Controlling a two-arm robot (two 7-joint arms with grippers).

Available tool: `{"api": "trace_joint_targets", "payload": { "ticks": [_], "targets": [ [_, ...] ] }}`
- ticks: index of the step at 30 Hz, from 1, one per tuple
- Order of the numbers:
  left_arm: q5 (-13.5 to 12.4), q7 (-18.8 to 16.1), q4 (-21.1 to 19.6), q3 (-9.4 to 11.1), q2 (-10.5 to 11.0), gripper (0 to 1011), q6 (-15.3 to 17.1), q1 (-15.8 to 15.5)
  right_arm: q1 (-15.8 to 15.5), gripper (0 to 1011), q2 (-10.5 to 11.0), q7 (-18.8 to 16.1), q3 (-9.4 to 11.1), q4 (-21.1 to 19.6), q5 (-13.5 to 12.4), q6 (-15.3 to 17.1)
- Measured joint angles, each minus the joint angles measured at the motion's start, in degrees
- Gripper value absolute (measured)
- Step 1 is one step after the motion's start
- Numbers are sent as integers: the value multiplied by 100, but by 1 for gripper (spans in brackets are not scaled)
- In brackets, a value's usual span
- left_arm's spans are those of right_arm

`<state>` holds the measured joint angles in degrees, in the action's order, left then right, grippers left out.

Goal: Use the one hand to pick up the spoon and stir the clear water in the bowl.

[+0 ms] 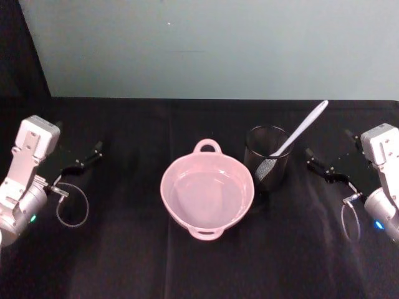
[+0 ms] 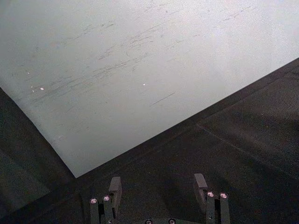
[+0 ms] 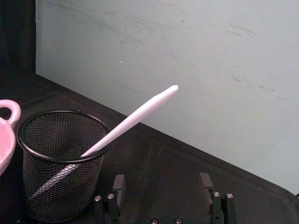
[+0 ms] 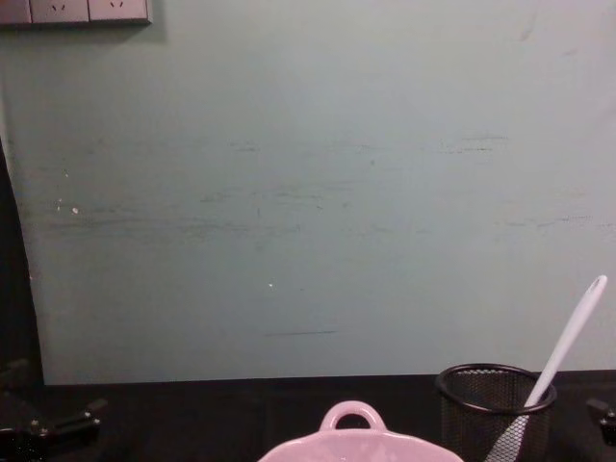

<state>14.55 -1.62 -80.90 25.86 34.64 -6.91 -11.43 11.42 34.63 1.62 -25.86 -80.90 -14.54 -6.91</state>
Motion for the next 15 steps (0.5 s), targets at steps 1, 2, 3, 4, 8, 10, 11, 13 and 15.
{"api": "trace_joint_targets", "payload": {
  "ticks": [1, 2, 3, 4, 8, 10, 11, 13, 15],
  "targets": [
    [0, 0, 0, 0, 0, 1011, 0, 0, 0, 1003, 0, 0, 0, 0, 0, 0],
    [0, 0, 0, 0, 0, 1011, 0, 0, 1, 1003, 1, 0, 0, 0, 0, 0],
    [0, 0, 0, 0, 0, 1011, 0, 0, 1, 1003, 1, 0, 0, 0, 0, 0],
    [0, 0, 0, 0, 0, 1011, 0, 0, 1, 1003, 1, 0, 0, 0, 0, 0],
    [0, 0, 0, 0, 0, 1011, 0, 0, 1, 1003, 1, 0, 0, 0, 0, 0],
    [0, 0, 0, 0, 0, 1011, 0, 0, 1, 1003, 1, 0, 0, 0, 0, 0],
    [0, 0, 0, 0, 0, 1011, 0, 0, 2, 1003, 1, 0, 0, 0, 0, 0],
    [0, 0, 0, 0, 0, 1011, 0, 0, 1, 1003, 1, 0, 0, 0, 0, 0],
    [0, 0, 0, 0, 0, 1011, 0, 0, 1, 1003, 1, 0, 0, 0, 0, 1]
  ]
}}
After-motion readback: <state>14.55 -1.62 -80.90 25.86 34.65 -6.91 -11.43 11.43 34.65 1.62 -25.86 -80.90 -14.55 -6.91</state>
